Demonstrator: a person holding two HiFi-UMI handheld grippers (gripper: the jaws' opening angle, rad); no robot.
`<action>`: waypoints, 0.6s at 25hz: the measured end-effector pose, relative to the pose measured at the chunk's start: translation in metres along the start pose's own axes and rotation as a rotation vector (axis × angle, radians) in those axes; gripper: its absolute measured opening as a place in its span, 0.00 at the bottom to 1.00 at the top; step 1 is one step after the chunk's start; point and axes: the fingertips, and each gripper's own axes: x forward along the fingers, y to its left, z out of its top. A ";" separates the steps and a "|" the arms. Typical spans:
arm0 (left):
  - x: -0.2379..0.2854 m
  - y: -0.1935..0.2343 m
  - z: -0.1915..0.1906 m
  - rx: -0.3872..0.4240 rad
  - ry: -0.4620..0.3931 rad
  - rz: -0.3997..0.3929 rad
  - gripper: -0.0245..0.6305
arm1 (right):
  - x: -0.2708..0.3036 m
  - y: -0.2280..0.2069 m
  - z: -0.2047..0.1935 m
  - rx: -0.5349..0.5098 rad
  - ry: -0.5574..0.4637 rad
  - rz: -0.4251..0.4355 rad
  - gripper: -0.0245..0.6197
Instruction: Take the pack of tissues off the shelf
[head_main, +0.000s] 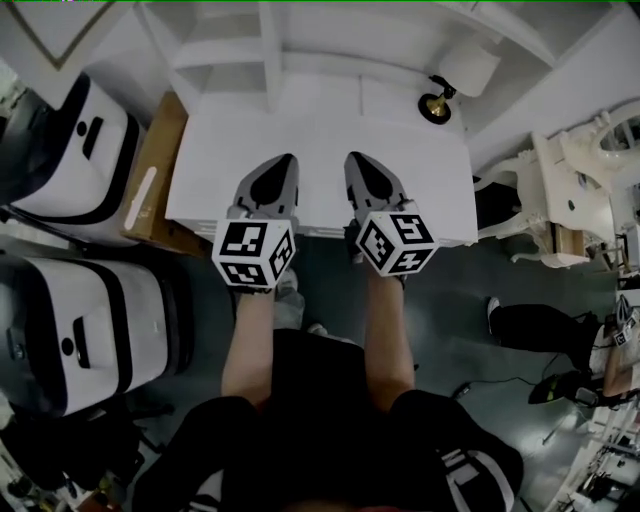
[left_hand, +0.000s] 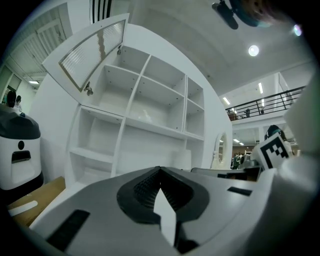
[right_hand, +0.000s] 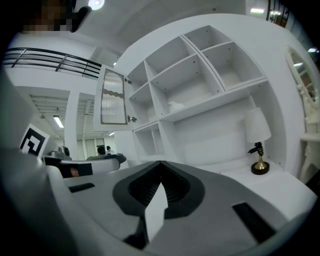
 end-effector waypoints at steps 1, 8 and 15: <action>0.008 0.007 0.003 0.000 -0.004 0.003 0.05 | 0.013 0.000 0.002 -0.003 0.001 0.011 0.07; 0.054 0.061 0.039 0.007 -0.041 0.011 0.05 | 0.090 -0.001 0.029 -0.031 -0.021 0.039 0.07; 0.084 0.095 0.069 0.010 -0.101 0.009 0.05 | 0.130 0.001 0.059 -0.095 -0.059 0.040 0.07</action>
